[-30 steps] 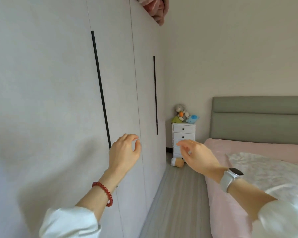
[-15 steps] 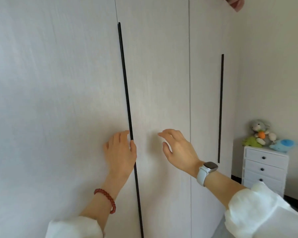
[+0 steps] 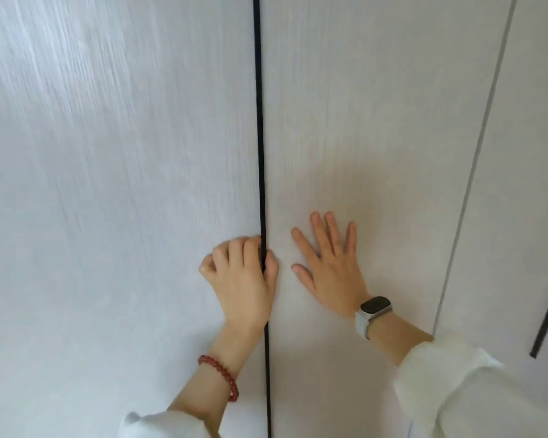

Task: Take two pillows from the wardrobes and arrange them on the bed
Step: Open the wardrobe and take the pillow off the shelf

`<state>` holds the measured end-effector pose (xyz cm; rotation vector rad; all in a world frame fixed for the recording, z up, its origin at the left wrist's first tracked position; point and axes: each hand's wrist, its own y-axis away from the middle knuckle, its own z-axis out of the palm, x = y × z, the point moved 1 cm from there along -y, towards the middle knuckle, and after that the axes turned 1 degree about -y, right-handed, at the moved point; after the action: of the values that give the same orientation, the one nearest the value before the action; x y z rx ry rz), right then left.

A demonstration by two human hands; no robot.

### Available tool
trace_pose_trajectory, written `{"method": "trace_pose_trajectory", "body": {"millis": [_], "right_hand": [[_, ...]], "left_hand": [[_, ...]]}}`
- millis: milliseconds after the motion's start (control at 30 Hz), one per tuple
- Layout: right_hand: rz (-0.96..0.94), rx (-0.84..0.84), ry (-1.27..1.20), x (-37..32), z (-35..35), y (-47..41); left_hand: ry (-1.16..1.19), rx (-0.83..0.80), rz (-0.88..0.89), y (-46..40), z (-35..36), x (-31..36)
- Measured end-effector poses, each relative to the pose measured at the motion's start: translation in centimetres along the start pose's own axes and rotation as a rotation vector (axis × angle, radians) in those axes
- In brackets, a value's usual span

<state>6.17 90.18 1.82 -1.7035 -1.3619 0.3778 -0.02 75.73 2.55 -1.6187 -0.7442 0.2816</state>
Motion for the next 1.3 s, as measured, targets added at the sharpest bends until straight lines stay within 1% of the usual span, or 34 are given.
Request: {"method": "trace_pose_trajectory", "body": {"millis": [133, 267, 300, 367, 433, 500, 600, 733, 800, 900, 967, 1100, 1233, 1300], "right_hand": [[-0.011, -0.059, -0.092, 0.2, -1.0, 0.2], [-0.1, -0.115, -0.26, 1.7, -3.1, 1.0], [-0.111, -0.143, -0.315, 2.2, -3.7, 1.4], [-0.071, -0.19, -0.461, 2.8, -5.0, 2.7], [-0.027, -0.13, -0.621, 2.6, -6.6, 4.5], [-0.043, -0.049, -0.798, 1.2, -8.7, 6.8], [-0.165, -0.03, -1.006, -2.4, -12.0, 10.1], [-0.416, -0.075, -1.212, -8.5, -15.2, 13.3], [-0.539, -0.125, -1.258, -11.7, -16.4, 14.1], [-0.738, -0.175, -1.245, -16.4, -18.3, 14.4], [-0.818, -0.217, -1.239, -19.3, -19.4, 14.2], [-0.894, -0.27, -1.242, -24.2, -21.4, 13.4], [-0.889, -0.244, -1.258, -27.4, -23.1, 12.4], [-0.844, -0.249, -1.255, -27.8, -23.1, 12.0]], "left_hand": [[-0.04, -0.077, -0.098, -0.5, -1.7, 1.7], [-0.037, -0.181, -0.22, -0.1, -4.7, 4.1], [-0.046, -0.186, -0.235, 0.3, -5.9, 4.7], [-0.064, -0.159, -0.229, 1.5, -8.5, 5.8], [-0.045, -0.106, -0.224, 2.8, -11.7, 6.5], [-0.026, -0.067, -0.248, 4.1, -15.0, 6.9], [0.006, -0.05, -0.279, 5.6, -20.0, 6.9], [0.031, -0.014, -0.342, 6.7, -26.2, 6.2], [0.056, 0.021, -0.348, 7.3, -29.0, 5.4], [0.079, 0.062, -0.375, 8.5, -33.2, 3.5], [0.068, 0.087, -0.366, 9.3, -35.8, 2.1], [-0.041, 0.161, -0.343, 9.9, -39.6, -0.5], [-0.203, 0.243, -0.484, 10.1, -41.5, -3.2], [-0.337, 0.292, -0.506, 10.1, -41.8, -3.7]]}}
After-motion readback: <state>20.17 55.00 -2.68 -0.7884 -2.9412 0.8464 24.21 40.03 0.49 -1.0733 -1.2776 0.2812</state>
